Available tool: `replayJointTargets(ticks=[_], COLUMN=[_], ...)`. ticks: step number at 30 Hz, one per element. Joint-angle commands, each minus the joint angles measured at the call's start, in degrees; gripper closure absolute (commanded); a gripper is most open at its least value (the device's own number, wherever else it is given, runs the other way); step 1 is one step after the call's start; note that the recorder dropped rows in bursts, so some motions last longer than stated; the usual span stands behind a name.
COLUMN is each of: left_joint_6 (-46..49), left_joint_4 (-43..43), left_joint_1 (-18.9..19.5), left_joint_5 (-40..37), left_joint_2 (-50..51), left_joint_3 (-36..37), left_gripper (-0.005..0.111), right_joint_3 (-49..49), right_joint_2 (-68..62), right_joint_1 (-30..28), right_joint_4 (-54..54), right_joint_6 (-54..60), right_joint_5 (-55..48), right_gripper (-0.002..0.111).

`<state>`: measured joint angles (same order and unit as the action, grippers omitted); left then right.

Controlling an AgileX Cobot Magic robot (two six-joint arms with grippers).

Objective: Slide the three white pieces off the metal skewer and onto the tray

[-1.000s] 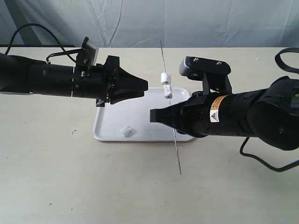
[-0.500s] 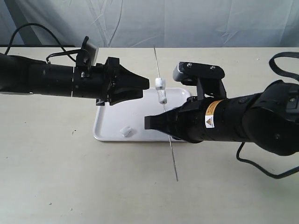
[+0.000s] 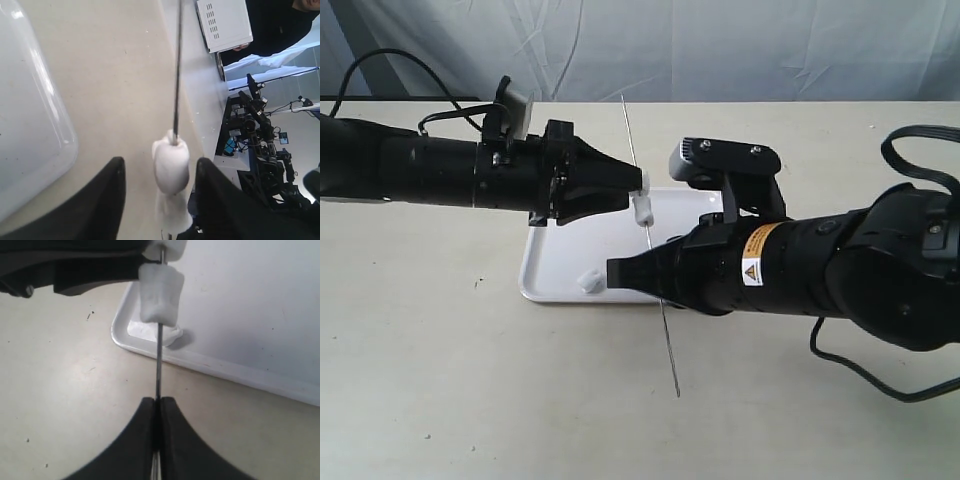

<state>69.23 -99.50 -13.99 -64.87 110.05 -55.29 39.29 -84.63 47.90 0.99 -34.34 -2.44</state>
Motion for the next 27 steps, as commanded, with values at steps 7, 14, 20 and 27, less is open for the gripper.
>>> replayJointTargets(ticks=[7,14,20,27], left_joint_6=[3.23,3.23,2.97,2.84], left_joint_4=[-0.44,-0.44,-0.44,-0.44], left_joint_1=[-2.39,-2.50,-2.50,-2.50], left_joint_5=[-0.20,2.21,4.82,9.32], left_joint_2=[-0.04,-0.04,-0.04,-0.04], left_joint_3=[-0.12,-0.12,-0.12,-0.12], left_gripper=[0.082,0.082,0.082,0.082], right_joint_3=[-0.13,-0.13,-0.13,-0.13], right_joint_2=[0.10,0.10,0.10,0.10], right_joint_1=[0.21,0.21,0.21,2.79], right_joint_4=[-0.12,-0.12,-0.12,-0.45], right_joint_6=[0.00,0.00,0.00,0.00], right_joint_5=[-0.26,-1.28,-1.40,-4.91], right_gripper=[0.109,0.109,0.109,0.109])
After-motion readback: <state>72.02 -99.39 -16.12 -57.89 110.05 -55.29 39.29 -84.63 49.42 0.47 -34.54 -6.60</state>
